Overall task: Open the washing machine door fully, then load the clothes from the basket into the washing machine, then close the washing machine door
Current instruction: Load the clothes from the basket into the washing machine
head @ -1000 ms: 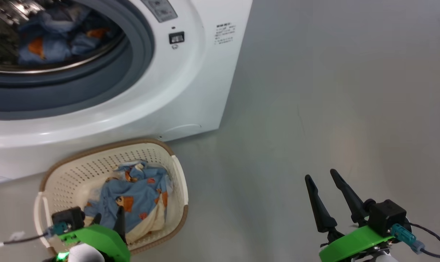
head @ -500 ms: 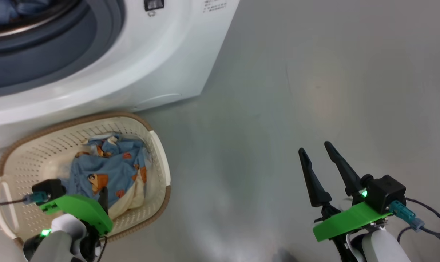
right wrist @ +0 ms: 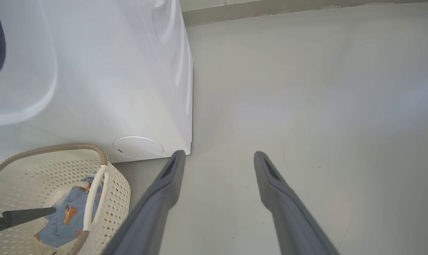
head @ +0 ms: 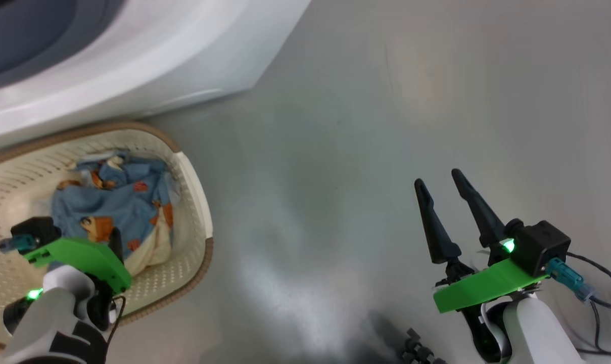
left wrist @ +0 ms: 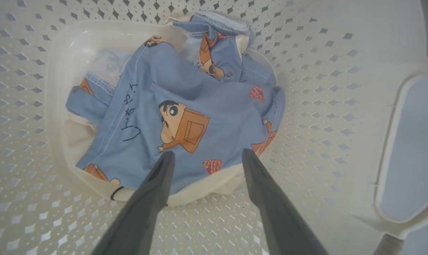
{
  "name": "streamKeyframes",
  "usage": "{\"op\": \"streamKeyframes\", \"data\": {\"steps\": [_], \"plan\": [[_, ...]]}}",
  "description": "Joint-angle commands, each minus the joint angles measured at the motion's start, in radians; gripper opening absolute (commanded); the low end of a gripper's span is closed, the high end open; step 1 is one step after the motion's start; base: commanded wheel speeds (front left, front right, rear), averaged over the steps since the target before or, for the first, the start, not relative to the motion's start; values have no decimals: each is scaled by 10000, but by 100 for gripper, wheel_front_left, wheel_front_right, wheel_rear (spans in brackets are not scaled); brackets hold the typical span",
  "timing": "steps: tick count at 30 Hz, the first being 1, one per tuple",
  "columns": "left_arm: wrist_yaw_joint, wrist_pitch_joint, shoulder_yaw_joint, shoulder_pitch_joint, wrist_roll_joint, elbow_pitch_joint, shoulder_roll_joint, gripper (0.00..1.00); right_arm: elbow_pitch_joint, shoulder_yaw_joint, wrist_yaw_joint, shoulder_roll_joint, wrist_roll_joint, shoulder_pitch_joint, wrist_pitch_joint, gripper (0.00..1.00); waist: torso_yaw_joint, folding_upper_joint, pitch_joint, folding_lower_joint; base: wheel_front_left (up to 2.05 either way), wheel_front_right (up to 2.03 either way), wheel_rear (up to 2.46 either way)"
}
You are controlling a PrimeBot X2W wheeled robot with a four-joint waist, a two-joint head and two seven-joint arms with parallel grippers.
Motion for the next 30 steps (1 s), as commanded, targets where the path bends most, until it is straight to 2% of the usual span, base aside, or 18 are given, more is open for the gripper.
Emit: {"op": "streamKeyframes", "data": {"steps": [1, 11, 30], "plan": [[-45, -160, 193, -118, -31, 171, 312, 100, -276, 192, 16, -30, 119, 28, -119, 100, -170, 0, 501, 0, 0, 0, 0], [-34, -329, 52, -677, -18, 748, 484, 100, -352, 136, 16, -30, 124, -156, -119, 100, -227, 0, 1152, 0, 0, 0, 0], [96, -373, -380, -1862, 217, 1017, 931, 100, -495, 106, 16, -30, 231, -234, -119, 100, -561, 0, 2172, 0, 0, 0, 0]]}}
